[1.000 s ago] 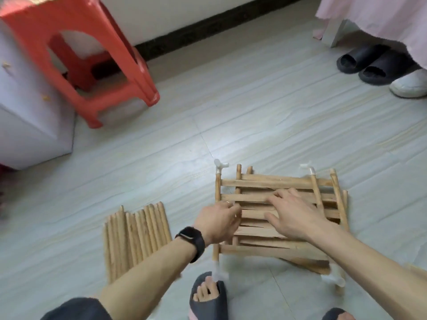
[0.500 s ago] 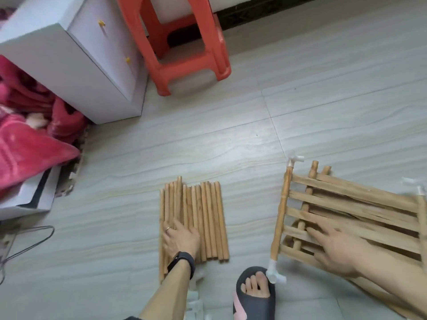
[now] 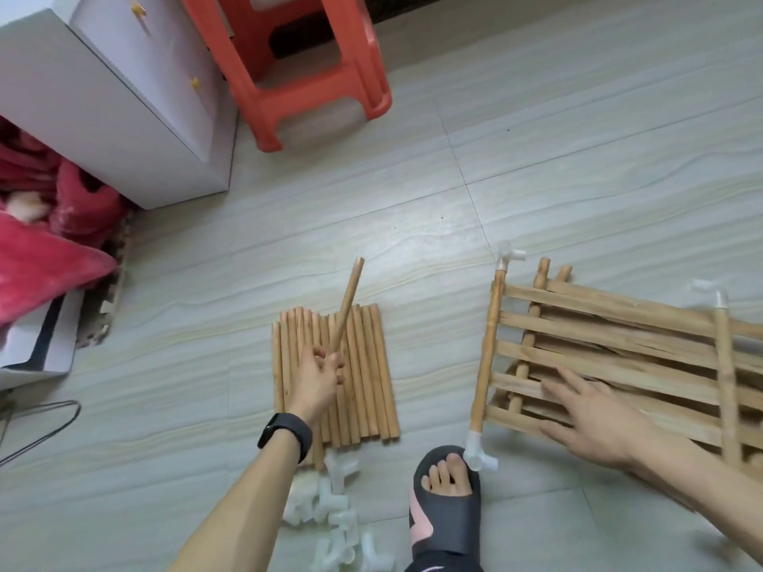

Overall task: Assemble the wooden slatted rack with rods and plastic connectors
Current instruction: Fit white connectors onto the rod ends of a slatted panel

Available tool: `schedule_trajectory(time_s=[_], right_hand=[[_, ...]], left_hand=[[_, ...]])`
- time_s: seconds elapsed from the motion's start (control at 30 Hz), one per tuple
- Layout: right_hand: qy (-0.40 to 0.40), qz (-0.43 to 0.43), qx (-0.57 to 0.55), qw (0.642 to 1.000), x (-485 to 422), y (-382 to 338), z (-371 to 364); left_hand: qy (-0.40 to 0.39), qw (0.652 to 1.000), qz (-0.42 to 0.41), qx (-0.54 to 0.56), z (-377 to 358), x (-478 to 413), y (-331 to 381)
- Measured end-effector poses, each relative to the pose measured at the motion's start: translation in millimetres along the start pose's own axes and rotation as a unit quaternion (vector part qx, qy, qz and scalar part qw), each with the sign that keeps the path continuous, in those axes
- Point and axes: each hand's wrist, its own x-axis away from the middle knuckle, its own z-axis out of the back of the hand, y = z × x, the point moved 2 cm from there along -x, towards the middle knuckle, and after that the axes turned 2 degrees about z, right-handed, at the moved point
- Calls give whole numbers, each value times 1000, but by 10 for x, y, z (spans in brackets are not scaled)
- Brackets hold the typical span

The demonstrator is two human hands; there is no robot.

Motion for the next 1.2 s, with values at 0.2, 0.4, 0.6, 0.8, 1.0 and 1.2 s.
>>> schedule_trajectory(time_s=[0.2,0.4,0.6,0.8,1.0,1.2], right_hand=[[109,-91,-716,683,495,-139,19],[232,-199,-867,395,894,135,-640],[230,-275,-881,310,1074,214,-1136],[206,-276,-889,303,970,145,-1282],[174,-255,-908,283,1001,144,-1434],[172,-231,-913,288,1061,124,-1421]], left_hand=[[-243,883,-350,-194,-861,950,802],[-254,834,-420,-252,-1541,1428,752],[-223,928,-121,-272,-1360,1294,264],[-284,920,-57,-265,-1361,1241,196],[-313,923,-10,-222,-1356,1129,145],[-308,930,20,-199,-1420,1117,171]])
